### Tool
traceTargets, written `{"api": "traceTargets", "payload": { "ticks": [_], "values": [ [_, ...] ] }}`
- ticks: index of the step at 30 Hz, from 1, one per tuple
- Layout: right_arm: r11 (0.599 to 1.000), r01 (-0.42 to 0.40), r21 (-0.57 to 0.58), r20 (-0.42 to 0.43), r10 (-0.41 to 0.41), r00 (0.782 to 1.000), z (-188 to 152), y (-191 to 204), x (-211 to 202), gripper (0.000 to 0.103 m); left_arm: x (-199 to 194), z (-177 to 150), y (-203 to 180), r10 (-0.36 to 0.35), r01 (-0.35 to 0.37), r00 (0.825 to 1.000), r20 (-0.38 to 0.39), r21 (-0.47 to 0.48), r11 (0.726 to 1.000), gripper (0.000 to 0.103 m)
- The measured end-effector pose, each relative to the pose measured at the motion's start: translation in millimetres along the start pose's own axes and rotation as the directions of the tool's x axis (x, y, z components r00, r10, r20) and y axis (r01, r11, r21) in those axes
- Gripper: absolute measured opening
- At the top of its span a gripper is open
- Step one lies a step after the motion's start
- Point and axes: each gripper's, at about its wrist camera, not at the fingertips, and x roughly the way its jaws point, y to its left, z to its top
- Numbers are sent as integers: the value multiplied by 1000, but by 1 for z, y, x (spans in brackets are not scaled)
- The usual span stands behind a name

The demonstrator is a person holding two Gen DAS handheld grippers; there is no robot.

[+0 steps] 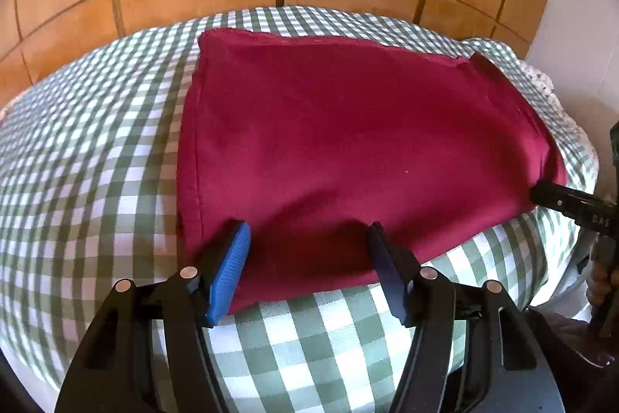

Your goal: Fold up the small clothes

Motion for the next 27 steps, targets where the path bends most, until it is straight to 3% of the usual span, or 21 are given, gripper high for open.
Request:
{"api": "traceTargets", "payload": {
  "ticks": [3,5,6,13,17,22,27],
  "values": [
    [1000,20,-7,-9,-20,1000,2,6,-4,67,-11,4,-2,32,-31,999,15,-19,999,66],
    [1000,17,-1,-13,-17,1000,6,10,-8,71,-23,8,2,72,-70,997,40,-48,996,79],
    [1000,18,3,-7,-18,1000,9,13,-10,72,-29,10,3,89,-86,995,53,-62,994,80],
    [998,-16,63,62,13,998,24,18,-25,77,-50,32,13,158,-148,982,103,-103,984,80],
    [996,-8,84,35,5,999,25,22,-7,77,-51,39,17,184,-173,976,119,-101,980,80],
    [992,-2,123,8,1,1000,18,15,13,85,-45,45,23,191,-180,975,115,-96,979,80],
    [996,21,85,2,-21,1000,17,23,20,93,-34,49,35,188,-176,977,99,-111,978,80]
  ]
}}
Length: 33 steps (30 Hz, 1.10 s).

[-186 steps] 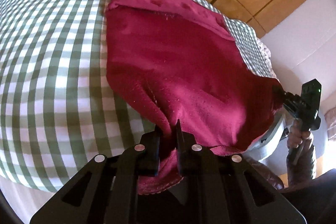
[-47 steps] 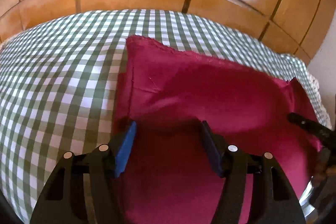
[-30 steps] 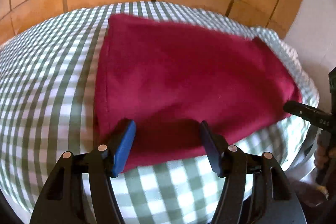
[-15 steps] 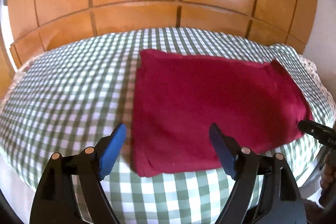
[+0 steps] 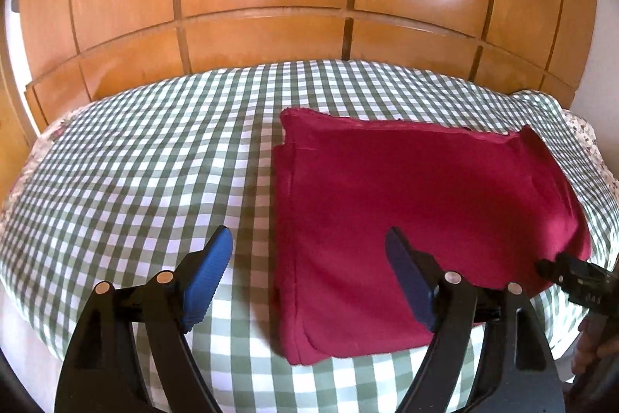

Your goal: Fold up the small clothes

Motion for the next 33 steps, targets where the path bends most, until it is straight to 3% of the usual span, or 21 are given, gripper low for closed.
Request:
{"api": "traceTargets", "payload": {
  "ticks": [6,9,11,13,14,18,19,20,21,22,24,28,30,31,33],
  "values": [
    [1000,22,-12,1,-21,1000,-2,6,5,99,13,10,12,-9,9,1000,-7,-22,1000,80],
    [999,35,-20,0,-35,999,-2,8,6,100,30,16,23,-68,65,996,-49,-67,996,79],
    [999,36,-20,-4,-36,999,-2,7,6,100,44,22,32,-116,106,990,-83,-114,988,67],
    [999,36,-18,-4,-36,999,-2,7,6,100,62,29,45,-194,169,973,-123,-190,967,58],
    [999,38,-20,-4,-38,999,-2,8,6,100,75,34,54,-256,213,956,-147,-255,943,53],
    [999,41,-19,-2,-41,999,-1,9,6,100,107,44,64,-395,305,902,-173,-390,869,53],
    [999,41,-20,-2,-41,999,-1,9,6,101,113,48,61,-392,301,902,-179,-390,870,53],
    [999,41,-20,-1,-41,999,-1,9,6,101,118,50,58,-361,272,913,-190,-376,886,53],
    [999,42,-20,1,-42,999,-2,10,7,101,122,51,55,-328,242,924,-196,-363,900,46],
    [999,43,-21,3,-43,999,-2,10,7,101,127,51,53,-305,220,930,-204,-354,909,24],
    [999,43,-25,6,-43,999,-3,10,7,101,140,45,47,-234,160,949,-213,-318,935,23],
    [998,36,-51,-14,-37,999,-2,13,5,101,144,45,39,-190,129,964,-189,-296,947,23],
    [999,-3,-51,-40,1,999,3,12,-2,99,137,48,39,-163,104,968,-189,-290,951,28],
    [998,-50,-35,-40,48,998,7,9,-10,95,129,49,40,-128,74,974,-186,-275,959,39],
    [995,-96,-14,-2,96,995,19,2,-26,92,112,55,41,-95,60,986,-138,-242,968,39]
  ]
}}
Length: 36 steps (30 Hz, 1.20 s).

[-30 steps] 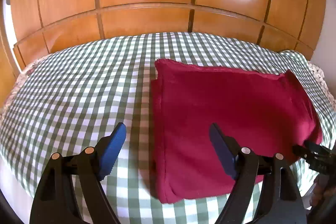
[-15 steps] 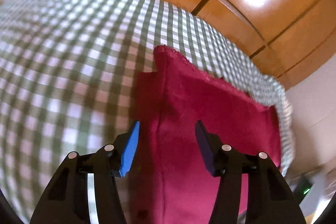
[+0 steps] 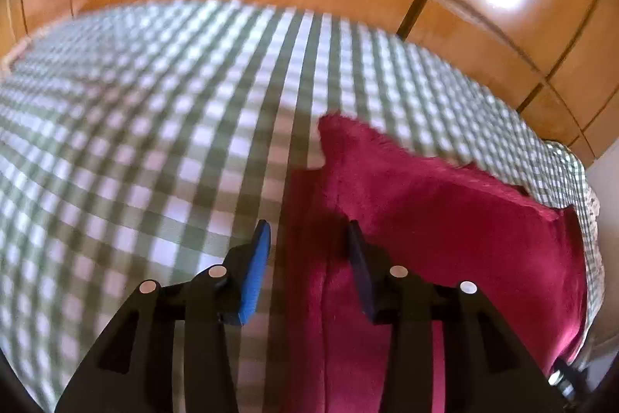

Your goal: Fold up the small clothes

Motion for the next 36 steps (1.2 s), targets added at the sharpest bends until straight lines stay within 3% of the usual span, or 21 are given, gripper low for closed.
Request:
{"api": "traceTargets", "payload": {
  "ticks": [3,7,9,12,13,16,19,20,22,25,29,32,36],
  "values": [
    [1000,10,26,64,-11,998,21,-11,-11,90,-34,-9,-10,-3,-1,996,91,36,999,39],
    [990,-2,143,90,-10,996,46,-43,-5,77,-60,-33,-31,-52,32,987,150,129,991,39],
    [976,0,216,56,-13,998,53,-67,11,72,-56,-46,-41,-56,33,991,119,188,982,44],
    [959,20,283,41,-33,999,52,-101,30,49,-23,-58,-33,3,-4,1000,5,173,985,46],
    [956,8,293,58,-26,998,52,-106,31,45,-16,-59,-30,0,-1,1000,2,165,986,48],
    [958,4,287,71,-26,997,51,-105,28,46,-20,-58,-38,34,-39,999,29,198,979,48],
    [964,19,264,79,-41,996,46,-97,20,49,-28,-52,-42,46,-49,999,24,165,985,51],
    [963,6,268,83,-30,996,45,-94,14,52,-35,-53,-42,41,-47,999,35,158,986,59],
    [966,-18,260,113,-12,994,45,-89,0,70,-49,-56,-46,41,-52,996,75,151,987,71],
    [972,20,235,142,-54,988,39,-86,-19,83,-67,-63,-58,34,-54,993,113,178,982,72],
    [961,45,273,98,-75,992,27,-105,-17,86,-72,-71,-71,11,-32,994,105,200,979,72],
    [945,14,327,54,-33,998,13,-121,-8,87,-71,-77,-82,-2,-21,995,97,231,973,75],
    [946,8,323,59,-28,998,10,-119,-8,84,-66,-87,-91,-18,-3,997,76,258,966,75]
  ]
}}
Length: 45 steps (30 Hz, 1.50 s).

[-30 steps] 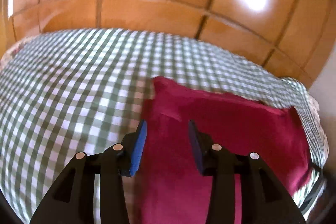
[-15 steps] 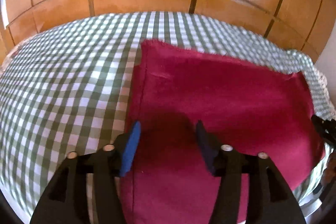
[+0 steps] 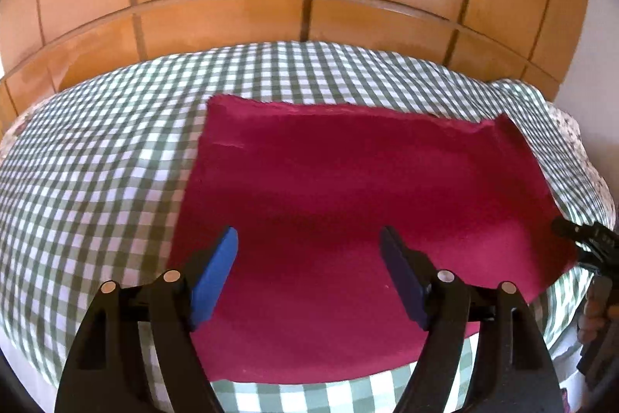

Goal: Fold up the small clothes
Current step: 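Fold the red top again with the right gripper toward the left gripper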

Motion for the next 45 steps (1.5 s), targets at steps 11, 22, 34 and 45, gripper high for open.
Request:
{"api": "traceTargets", "payload": {
  "ticks": [11,22,34,45],
  "values": [
    [997,-22,-75,-119,13,993,2,29,5,27,25,-12,3,-40,41,996,-82,3,999,75],
    [903,-294,-315,-159,255,954,-3,183,-18,22,1,2,80,-314,305,949,9,-267,914,75],
    [764,-336,-551,-365,142,920,-106,314,76,22,-26,1,155,-416,426,901,123,-429,797,75],
    [724,-507,-468,-418,324,849,-111,274,25,62,-14,15,147,-536,511,840,90,-467,722,78]
  ]
}}
